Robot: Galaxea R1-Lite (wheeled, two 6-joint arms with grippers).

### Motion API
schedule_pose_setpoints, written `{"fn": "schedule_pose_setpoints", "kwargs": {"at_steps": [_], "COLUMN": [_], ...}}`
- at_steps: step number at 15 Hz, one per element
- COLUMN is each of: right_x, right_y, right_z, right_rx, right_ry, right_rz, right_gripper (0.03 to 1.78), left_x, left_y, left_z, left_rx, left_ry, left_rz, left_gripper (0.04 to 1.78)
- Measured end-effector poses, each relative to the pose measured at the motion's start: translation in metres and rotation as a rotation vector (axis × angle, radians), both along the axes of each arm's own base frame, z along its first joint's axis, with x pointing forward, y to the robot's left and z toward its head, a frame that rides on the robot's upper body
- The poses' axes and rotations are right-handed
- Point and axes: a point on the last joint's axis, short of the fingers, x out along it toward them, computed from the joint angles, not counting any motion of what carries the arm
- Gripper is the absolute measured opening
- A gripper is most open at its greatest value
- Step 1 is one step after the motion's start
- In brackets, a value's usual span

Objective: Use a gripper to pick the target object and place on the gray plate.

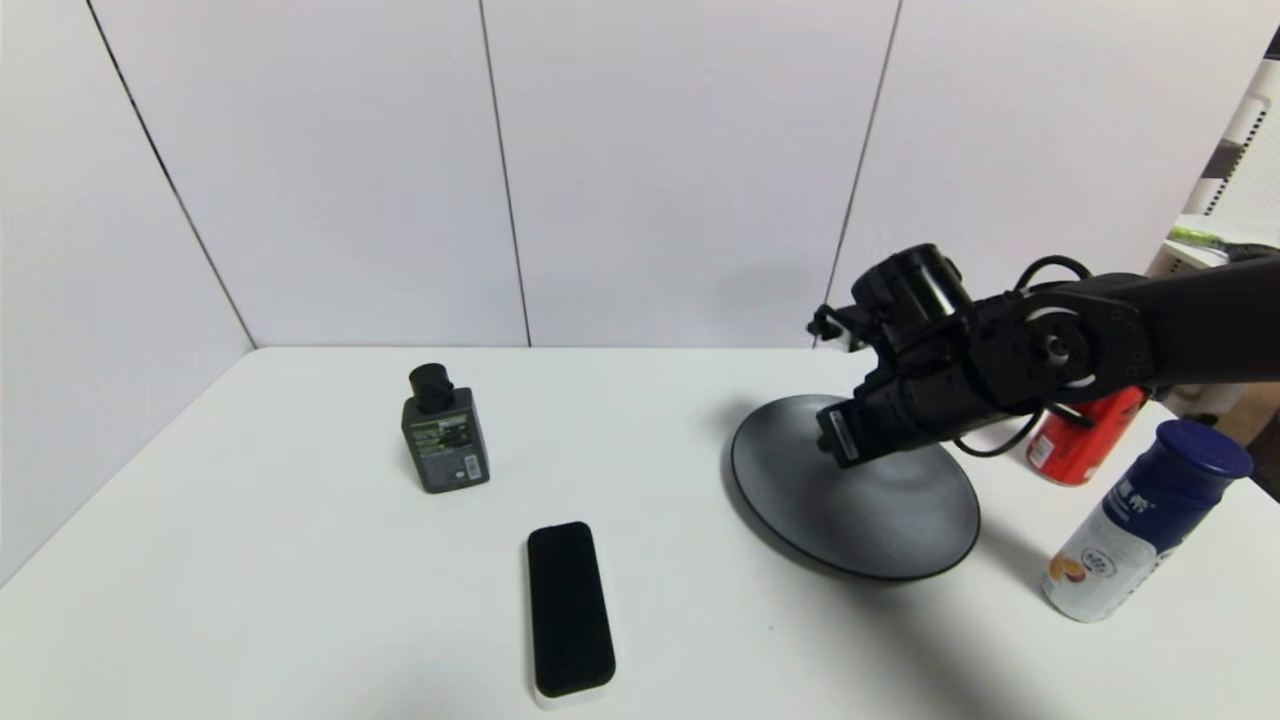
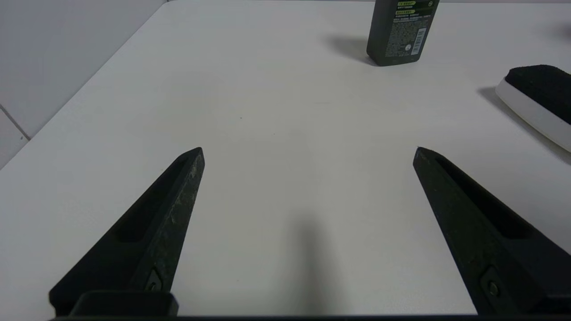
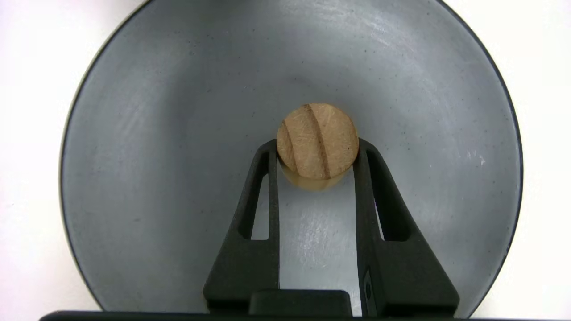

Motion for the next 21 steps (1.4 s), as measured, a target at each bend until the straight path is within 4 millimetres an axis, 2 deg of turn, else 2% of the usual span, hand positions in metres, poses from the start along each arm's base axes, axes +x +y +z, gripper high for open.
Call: {"fn": "schedule_pose_setpoints", "kwargs": {"at_steps": [9,10,13,17,19,21], "right_x": [0.001,0.001,0.001,0.0,-0.007,-0.026], "right_y": [0.003,0.003,0.003,0.002,-0.002,-0.01], "right_z": [-0.004,-0.005,-0.007,-0.004,0.01,0.032], "right_rx": [-0.002,-0.003,-0.007,-0.004,0.01,0.031], "right_ry": [0.011,0.012,0.021,0.017,-0.014,-0.06], "right_rz": [0.003,0.003,0.002,0.0,-0.002,-0.002], "right_gripper": [0.46,0.53,0.91,1.24,1.34,1.42], "left_x": [0.0,0.0,0.0,0.0,0.0,0.0], "left_y": [0.0,0.0,0.0,0.0,0.0,0.0], "left_z": [0.0,0.0,0.0,0.0,0.0,0.0], "left_rx": [0.0,0.0,0.0,0.0,0.0,0.0], "left_ry": [0.0,0.0,0.0,0.0,0.0,0.0], "left_rz": [0.0,0.0,0.0,0.0,0.0,0.0], "left_gripper": [1.69,1.69,1.69,1.69,1.69,1.69]}}
